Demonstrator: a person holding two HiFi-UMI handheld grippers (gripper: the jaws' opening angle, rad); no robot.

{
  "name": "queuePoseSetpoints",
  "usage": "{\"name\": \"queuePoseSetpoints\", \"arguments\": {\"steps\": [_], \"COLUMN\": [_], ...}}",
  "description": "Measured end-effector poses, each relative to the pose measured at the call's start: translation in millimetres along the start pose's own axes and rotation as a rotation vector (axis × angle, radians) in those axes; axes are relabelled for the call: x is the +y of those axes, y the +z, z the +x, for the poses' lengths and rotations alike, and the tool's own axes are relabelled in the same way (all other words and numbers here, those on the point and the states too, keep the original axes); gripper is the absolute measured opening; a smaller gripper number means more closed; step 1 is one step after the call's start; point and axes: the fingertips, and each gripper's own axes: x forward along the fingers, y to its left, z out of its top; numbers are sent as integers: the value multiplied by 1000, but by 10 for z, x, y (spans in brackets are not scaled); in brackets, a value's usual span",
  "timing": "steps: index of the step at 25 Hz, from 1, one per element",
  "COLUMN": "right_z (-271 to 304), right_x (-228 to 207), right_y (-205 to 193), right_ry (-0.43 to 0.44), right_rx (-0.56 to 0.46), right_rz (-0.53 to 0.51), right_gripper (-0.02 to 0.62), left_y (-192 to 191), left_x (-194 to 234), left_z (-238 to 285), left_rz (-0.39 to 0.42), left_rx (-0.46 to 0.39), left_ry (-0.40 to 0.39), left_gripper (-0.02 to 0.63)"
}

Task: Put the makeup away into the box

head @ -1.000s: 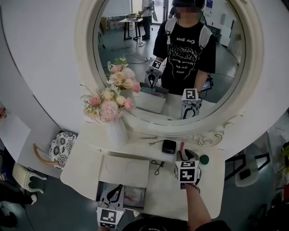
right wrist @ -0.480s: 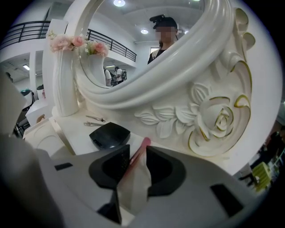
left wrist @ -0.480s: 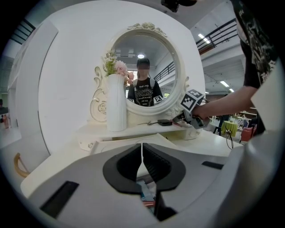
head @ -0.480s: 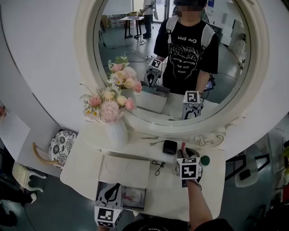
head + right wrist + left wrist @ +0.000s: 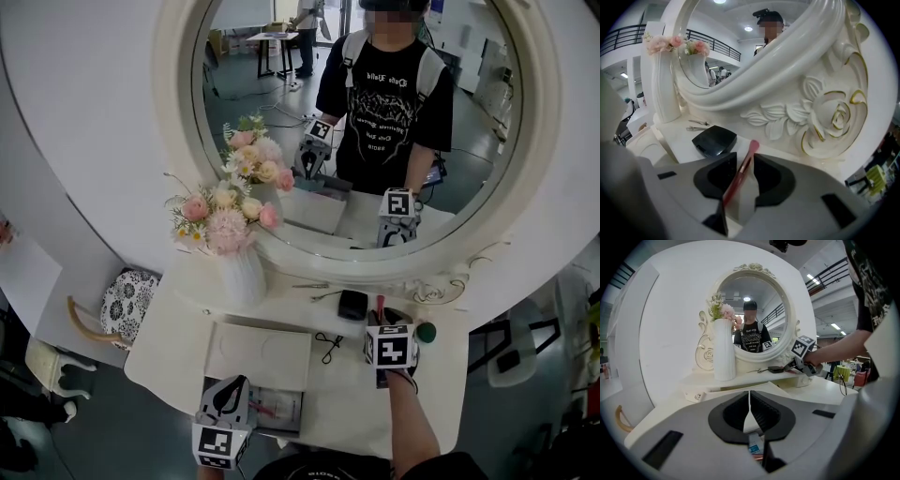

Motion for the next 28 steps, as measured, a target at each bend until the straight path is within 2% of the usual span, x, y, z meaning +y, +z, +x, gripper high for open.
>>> {"name": "queuePoseSetpoints", "arguments": {"steps": [8, 13, 18, 22, 25, 28], "right_z": [8, -2, 5, -28, -76, -111], "right_x": [-20, 2, -12, -84, -118, -122], "right_y": [-15, -26, -22, 16, 32, 31], "right_ry": [11, 30, 28, 5, 22, 38], "right_rx": [21, 22, 20, -26, -69, -78], "right_rz": [18, -33, -28, 31, 91, 92], "right_gripper": [104, 52, 52, 49, 49, 49], "left_y": [-26, 18, 139, 147, 125, 108], "left_x": [39, -13, -125, -146, -120, -117], "left_z": [-1, 14, 67, 75, 55, 36], "left_rz": [9, 41, 68, 60, 60, 47], "left_rx": [19, 26, -7, -13, -8, -8], "left_ry": [1, -7, -42, -44, -40, -33], "left_gripper": [23, 23, 23, 23, 23, 23]}}
